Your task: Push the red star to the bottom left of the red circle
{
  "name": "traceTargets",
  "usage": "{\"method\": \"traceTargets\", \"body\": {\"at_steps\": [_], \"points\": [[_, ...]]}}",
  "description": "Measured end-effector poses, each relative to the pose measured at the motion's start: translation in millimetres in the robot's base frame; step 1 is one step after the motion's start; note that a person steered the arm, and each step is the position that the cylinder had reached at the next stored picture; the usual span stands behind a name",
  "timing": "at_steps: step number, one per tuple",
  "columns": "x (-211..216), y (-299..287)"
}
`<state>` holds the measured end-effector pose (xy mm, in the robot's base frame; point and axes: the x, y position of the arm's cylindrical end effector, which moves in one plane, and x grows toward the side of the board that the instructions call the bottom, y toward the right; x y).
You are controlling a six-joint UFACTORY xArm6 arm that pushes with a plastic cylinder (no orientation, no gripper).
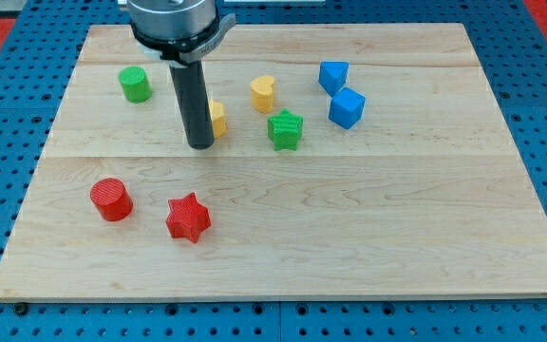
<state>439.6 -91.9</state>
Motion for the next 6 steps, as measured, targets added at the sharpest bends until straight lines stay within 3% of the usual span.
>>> {"method": "traceTargets", "body": {"at_steps": [2,3,4,6], "points": [[68,81],[123,-17],[163,-57],[132,-141]]}}
